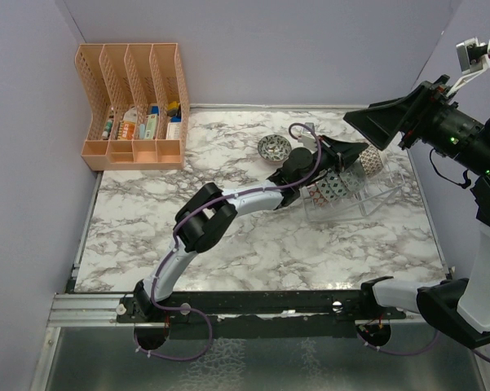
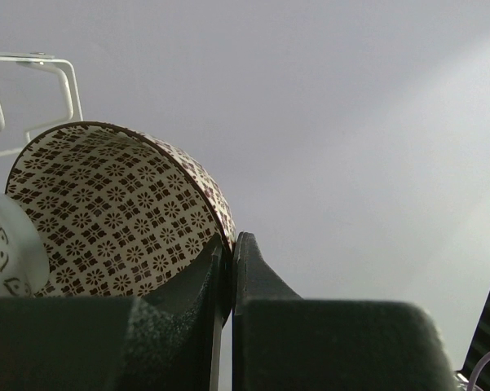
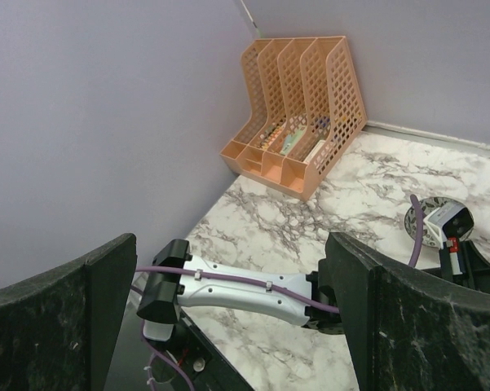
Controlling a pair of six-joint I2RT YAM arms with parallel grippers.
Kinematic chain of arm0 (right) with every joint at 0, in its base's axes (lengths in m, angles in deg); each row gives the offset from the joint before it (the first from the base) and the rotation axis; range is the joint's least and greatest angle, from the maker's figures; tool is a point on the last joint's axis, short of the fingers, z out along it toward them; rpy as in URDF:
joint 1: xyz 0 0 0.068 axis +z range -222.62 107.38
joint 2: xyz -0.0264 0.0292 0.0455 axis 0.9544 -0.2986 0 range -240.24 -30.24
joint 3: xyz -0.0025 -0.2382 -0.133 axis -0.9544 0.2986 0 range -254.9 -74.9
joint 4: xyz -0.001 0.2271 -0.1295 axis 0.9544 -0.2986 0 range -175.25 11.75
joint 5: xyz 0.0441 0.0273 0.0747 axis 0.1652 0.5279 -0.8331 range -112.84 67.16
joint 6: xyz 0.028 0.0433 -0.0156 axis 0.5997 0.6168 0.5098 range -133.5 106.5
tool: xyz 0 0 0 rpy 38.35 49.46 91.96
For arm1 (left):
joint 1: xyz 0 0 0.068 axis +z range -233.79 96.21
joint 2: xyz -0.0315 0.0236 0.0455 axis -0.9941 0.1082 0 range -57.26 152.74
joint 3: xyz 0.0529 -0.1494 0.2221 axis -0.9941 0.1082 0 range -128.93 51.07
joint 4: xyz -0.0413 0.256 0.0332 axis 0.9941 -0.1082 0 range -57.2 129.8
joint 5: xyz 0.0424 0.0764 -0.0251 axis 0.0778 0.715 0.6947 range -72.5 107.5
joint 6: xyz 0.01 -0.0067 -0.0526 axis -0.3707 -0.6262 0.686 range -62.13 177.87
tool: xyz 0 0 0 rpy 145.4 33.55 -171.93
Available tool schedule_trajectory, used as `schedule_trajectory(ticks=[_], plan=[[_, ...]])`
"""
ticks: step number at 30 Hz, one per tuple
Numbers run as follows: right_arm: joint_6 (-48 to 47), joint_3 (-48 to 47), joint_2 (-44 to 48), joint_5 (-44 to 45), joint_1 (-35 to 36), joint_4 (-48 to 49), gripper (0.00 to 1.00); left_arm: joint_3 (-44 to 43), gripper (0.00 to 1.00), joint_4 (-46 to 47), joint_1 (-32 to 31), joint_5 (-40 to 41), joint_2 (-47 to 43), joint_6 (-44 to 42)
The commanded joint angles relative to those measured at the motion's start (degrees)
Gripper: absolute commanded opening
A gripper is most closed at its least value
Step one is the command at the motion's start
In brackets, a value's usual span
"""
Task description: Load the bowls into the dish rack
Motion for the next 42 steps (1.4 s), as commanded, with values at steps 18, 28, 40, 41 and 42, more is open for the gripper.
schedule_trajectory(ticks=[18, 28, 40, 41, 42], plan=[[-1.0, 2.5, 0.8, 1.8, -0.2, -1.0, 0.99, -1.3, 0.13, -4.5, 0.6, -1.6, 0.5, 2.1], [-1.0, 3.8, 0.8, 1.6, -0.2, -0.1, 0.99, -2.9, 0.17, -13.1, 1.7, -4.5, -2.4, 0.2], [-0.6, 4.7, 1.2, 1.2, -0.2, 0.6, 0.99, -3.8, 0.25, -23.1, 2.8, -7.2, -5.9, -4.9], [-0.6, 5.0, 1.4, 1.1, -0.2, 0.8, 0.99, -3.6, 0.26, -23.2, 3.0, -7.3, -6.1, -5.2], [-0.4, 5.3, 1.5, 1.1, -0.2, 1.1, 0.99, -3.3, 0.26, -23.2, 3.1, -7.5, -6.4, -5.2]])
